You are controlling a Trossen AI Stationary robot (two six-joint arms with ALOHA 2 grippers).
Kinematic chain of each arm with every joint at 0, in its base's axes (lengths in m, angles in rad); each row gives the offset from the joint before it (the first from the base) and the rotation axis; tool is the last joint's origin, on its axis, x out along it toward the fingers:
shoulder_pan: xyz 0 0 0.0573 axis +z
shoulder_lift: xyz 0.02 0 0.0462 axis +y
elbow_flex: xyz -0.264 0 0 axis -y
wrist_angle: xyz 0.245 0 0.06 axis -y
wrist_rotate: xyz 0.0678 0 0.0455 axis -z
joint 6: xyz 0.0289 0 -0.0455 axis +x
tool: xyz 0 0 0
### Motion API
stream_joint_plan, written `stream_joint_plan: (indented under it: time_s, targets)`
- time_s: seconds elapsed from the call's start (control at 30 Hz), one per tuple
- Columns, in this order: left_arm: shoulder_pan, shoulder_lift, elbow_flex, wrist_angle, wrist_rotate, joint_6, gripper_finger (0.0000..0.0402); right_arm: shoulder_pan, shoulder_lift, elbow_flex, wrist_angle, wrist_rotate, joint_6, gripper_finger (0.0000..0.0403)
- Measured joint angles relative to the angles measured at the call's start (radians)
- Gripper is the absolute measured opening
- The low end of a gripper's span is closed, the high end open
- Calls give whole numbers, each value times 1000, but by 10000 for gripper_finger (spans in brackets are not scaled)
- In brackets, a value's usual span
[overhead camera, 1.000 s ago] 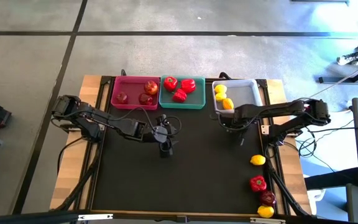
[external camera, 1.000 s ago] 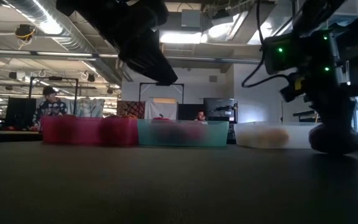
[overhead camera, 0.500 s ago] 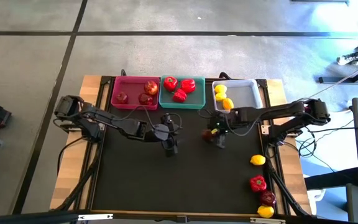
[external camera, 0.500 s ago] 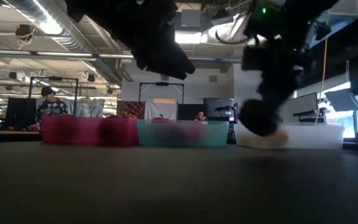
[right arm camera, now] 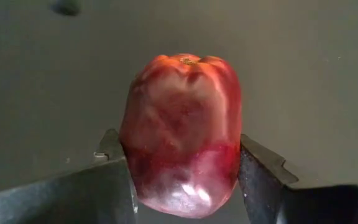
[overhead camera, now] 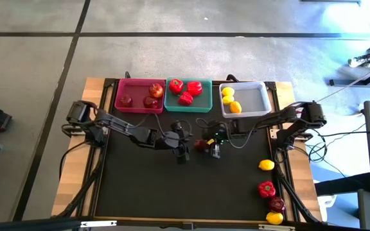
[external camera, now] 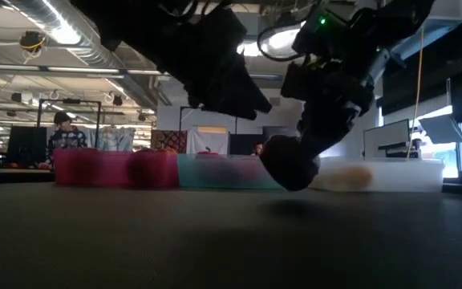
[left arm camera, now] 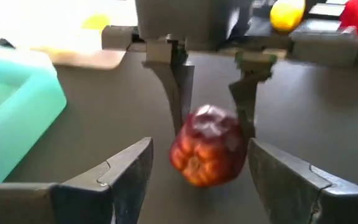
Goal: Sort produce into baskets
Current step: Put the apple into the pink bin
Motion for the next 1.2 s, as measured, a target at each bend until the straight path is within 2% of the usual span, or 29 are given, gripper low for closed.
stream_joint_plan:
  time_s: [0.17,0.27,0.53,0.67,0.8,0.9,1.03,1.2]
  targets:
    - [9,10,0,-6,0,-4,257,0,17,0,1,6,1,147]
    - [10,17,0,-2,0,-8,257,0,17,0,3,11,3,162]
    - [16,96,-1,50,14,-28,257,0,17,0,5,29,2,262]
    - [16,142,-2,92,17,-62,257,-1,17,0,3,28,2,294]
    - [16,164,-2,79,17,-70,257,-1,1,39,-75,-7,-2,304]
    - [16,162,-2,39,17,-71,257,-1,-23,79,-216,-8,-14,303]
    - [16,163,-2,8,17,-73,257,0,-51,88,-300,-8,-29,299]
    - [16,162,-2,0,16,-58,257,0,-57,59,-193,9,-74,299]
